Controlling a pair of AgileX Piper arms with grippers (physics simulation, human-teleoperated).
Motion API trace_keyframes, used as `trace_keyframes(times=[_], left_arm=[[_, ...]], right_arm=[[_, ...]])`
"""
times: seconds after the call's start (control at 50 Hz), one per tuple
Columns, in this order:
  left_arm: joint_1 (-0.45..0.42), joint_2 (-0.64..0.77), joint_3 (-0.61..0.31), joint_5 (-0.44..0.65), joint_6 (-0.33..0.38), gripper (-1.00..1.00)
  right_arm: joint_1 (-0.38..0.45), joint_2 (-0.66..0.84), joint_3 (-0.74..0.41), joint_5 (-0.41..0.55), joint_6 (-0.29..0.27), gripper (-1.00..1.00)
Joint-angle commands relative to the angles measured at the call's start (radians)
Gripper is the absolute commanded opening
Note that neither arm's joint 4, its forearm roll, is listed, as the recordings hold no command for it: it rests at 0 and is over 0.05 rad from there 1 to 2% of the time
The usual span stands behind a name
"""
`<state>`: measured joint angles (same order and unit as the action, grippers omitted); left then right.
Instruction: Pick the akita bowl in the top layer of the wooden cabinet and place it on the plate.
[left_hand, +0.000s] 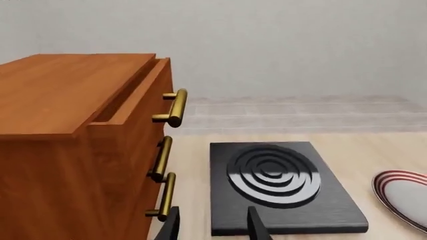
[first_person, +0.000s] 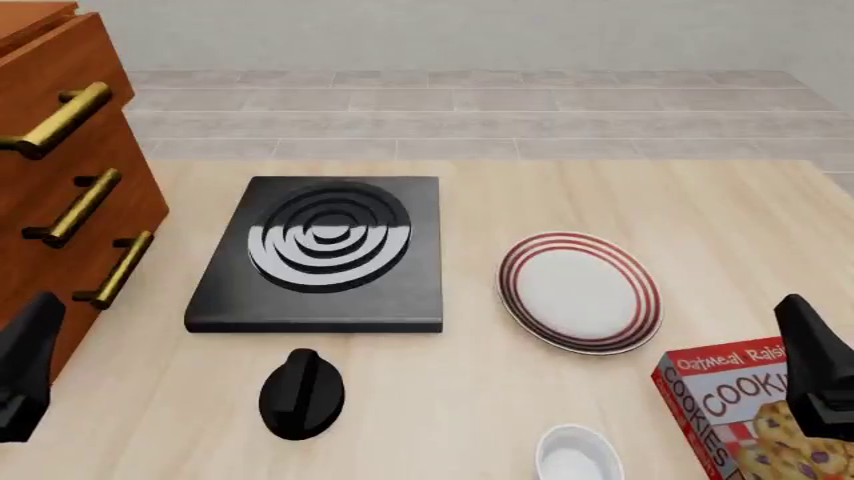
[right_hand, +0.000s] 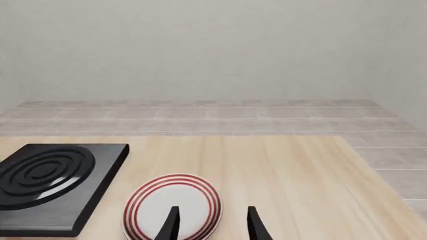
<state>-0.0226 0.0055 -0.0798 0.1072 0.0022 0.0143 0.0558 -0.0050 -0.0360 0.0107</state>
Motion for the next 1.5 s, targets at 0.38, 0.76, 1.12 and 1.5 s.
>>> trace_keyframes(times=[0.38, 0.76, 1.12, 1.5], left_arm=[[-0.054, 0.080, -0.327, 0.198, -0.002, 1.00], [-0.056, 0.182, -0.448, 0.234, 0.034, 1.00], [-0.064, 0.295, -0.621, 0.326, 0.075, 1.00], [-0.054, 0.434, -0.748, 0.410, 0.057, 1.00]], right_arm=[[0.007, 0.060, 0.001, -0.054, 0.002, 1.00], [0.011, 0.024, 0.001, -0.015, 0.004, 1.00], [0.014, 0.035, 0.000, -0.024, -0.003, 1.00], [0.013, 0.034, 0.001, -0.024, -0.006, 1.00]])
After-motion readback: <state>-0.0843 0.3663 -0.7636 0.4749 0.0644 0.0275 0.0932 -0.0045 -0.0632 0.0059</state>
